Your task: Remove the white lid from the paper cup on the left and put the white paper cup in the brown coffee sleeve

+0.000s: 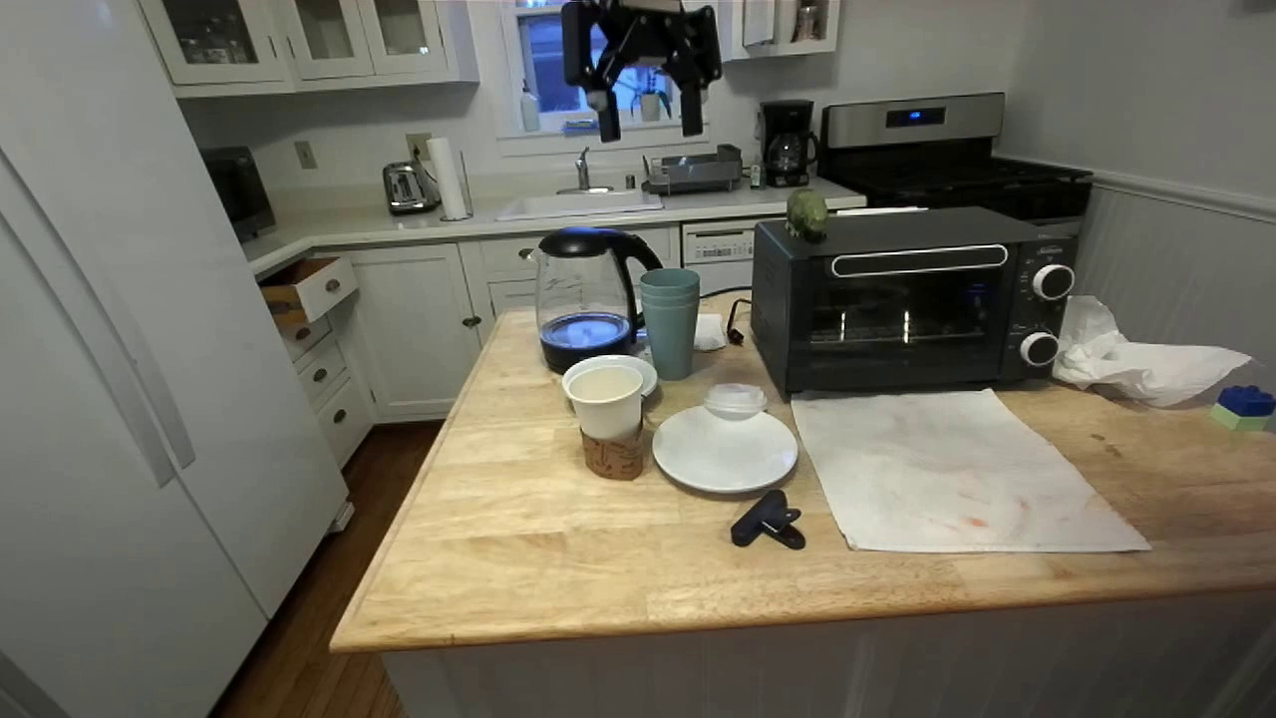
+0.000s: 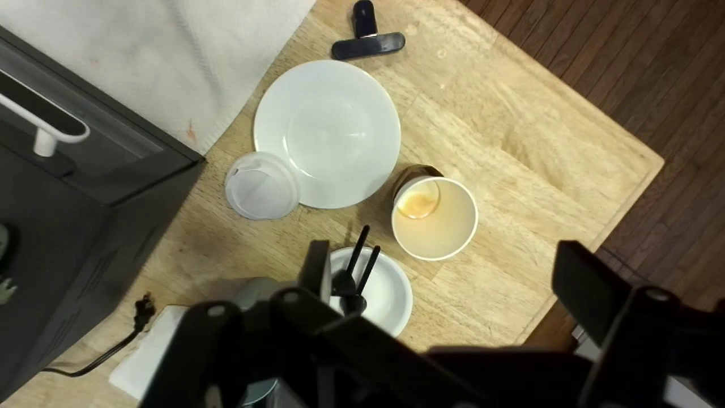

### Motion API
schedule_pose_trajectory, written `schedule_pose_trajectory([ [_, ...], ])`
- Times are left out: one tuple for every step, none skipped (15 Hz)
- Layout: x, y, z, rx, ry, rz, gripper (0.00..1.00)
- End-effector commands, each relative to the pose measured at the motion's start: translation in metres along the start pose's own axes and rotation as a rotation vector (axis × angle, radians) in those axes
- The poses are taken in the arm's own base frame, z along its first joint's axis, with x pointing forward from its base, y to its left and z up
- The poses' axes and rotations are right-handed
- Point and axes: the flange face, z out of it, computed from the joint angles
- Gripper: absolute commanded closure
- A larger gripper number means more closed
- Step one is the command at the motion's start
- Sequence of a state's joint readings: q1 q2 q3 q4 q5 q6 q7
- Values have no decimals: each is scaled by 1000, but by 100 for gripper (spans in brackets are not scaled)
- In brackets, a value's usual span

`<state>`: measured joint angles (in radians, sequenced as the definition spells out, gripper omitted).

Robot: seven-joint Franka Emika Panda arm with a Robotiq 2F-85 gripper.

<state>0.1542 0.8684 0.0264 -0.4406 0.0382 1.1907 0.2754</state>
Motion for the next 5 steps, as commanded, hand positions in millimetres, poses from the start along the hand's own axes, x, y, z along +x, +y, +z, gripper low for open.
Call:
schedule_pose_trajectory([
  [-21,2,-30,-71,19,-41,0],
  [-11,4,-20,-26,15,-7,0],
  [-14,5,-25,-28,23,-11,0],
  [-14,5,-26,-28,23,-11,0],
  [-14,5,-24,-28,20,-10,0],
])
